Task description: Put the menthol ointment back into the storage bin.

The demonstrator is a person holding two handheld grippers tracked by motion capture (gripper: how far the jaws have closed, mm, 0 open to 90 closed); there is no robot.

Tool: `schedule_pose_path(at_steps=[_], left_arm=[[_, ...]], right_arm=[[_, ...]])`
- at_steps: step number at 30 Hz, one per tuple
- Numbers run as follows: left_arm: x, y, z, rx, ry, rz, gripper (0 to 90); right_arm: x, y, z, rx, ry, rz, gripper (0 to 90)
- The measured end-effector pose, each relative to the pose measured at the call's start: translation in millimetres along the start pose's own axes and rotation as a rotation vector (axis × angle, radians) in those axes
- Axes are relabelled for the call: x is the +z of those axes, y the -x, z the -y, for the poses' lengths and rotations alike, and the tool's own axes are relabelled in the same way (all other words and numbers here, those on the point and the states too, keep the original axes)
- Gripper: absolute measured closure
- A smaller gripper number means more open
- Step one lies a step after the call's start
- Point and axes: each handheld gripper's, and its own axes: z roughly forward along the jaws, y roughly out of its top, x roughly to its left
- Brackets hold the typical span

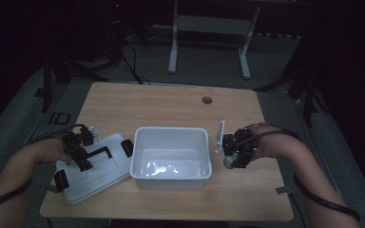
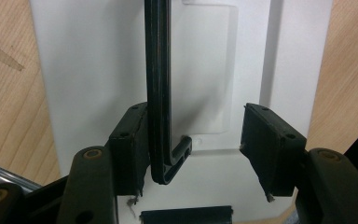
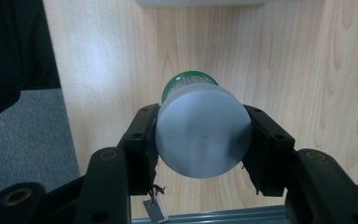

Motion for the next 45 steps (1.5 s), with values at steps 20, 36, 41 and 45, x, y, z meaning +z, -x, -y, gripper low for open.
schedule_pose_path(at_steps=[20, 36, 41, 45], left_arm=[[-2.2, 2.7, -3.1, 0.011, -0.004, -0.008, 43.2], [-2.3, 3.5, -3.6, 0.012, 0.002, -0.007, 43.2], [-2.0, 3.8, -3.8, 0.016, 0.002, -0.007, 43.2], [-1.7, 3.7, -3.7, 0.017, 0.003, -0.006, 43.2]], right_arm=[[-50.5, 1.7, -39.7, -0.043, 0.045, 0.03, 50.1], [-38.9, 4.1, -83.7, -0.083, 0.07, -0.006, 50.2], [-26.1, 4.3, -94.0, -0.103, 0.064, -0.022, 50.2], [-14.5, 5.1, -99.8, -0.107, 0.068, -0.035, 50.2]])
